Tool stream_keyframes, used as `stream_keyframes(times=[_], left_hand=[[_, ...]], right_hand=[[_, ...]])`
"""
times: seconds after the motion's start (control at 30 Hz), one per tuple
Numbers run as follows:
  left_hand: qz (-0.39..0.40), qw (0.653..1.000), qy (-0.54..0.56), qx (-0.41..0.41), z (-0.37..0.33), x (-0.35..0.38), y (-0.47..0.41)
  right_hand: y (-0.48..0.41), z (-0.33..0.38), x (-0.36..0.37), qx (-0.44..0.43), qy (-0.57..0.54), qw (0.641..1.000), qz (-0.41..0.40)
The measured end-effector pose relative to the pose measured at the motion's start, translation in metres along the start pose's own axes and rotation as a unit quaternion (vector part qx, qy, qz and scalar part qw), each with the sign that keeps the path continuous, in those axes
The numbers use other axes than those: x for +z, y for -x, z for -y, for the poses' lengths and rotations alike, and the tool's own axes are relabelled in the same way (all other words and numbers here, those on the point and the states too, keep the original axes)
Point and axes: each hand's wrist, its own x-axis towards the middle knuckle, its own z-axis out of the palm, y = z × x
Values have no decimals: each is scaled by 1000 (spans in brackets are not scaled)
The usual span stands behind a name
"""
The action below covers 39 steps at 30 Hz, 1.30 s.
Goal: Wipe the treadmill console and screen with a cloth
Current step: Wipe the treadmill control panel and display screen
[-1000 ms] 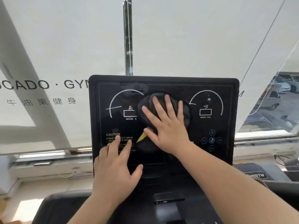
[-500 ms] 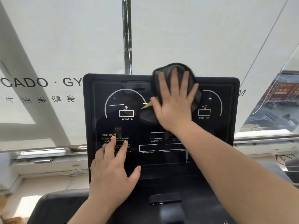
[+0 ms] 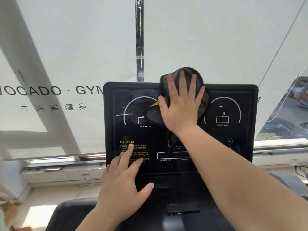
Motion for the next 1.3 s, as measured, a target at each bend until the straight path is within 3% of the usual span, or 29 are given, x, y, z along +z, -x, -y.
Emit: stream_keyframes(times=[0.07,0.17,0.23,0.33,0.4,0.47,0.53,0.57,0.63,0.7,0.77,0.87,0.93,1.1,1.2,1.3], left_hand=[[-20,1000,4,11,4,0,0],[-39,999,16,18,10,3,0],[-38,999,19,26,12,3,1],[-36,999,4,25,12,3,4],[-45,999,-19,13,7,2,4],[-56,998,-38,-2,-3,1,1],[-66,997,-51,-9,-15,1,-4],[-67,996,-53,-8,-22,2,-6],[-73,996,-57,2,-36,2,-9],[-76,995,-60,17,-49,5,-13],[-74,995,-55,34,-63,9,-17],[-65,995,-50,62,-84,18,-22],[-66,992,-62,87,-94,25,-24],[-57,985,-105,128,-117,38,-35],[-47,984,-117,129,-133,44,-42],[-58,993,-59,88,-140,46,-44]], right_hand=[[16,30,9,-111,20,994,12],[37,25,15,-354,67,931,55],[36,2,13,-392,72,915,61],[30,-49,6,-331,79,939,49],[26,-92,-4,-221,74,972,26],[20,-122,-14,6,31,999,11],[12,-123,-18,237,-26,971,3],[9,-114,-19,286,-34,958,1],[10,-90,-16,239,-13,971,9],[25,-70,-8,55,32,998,26],[45,-66,-2,-145,85,985,47],[56,-101,-3,-288,106,950,62],[56,-138,-6,-290,106,949,60],[31,-216,-30,-111,89,989,36],[15,-213,-34,-73,63,995,33],[29,-195,-25,-35,37,998,25]])
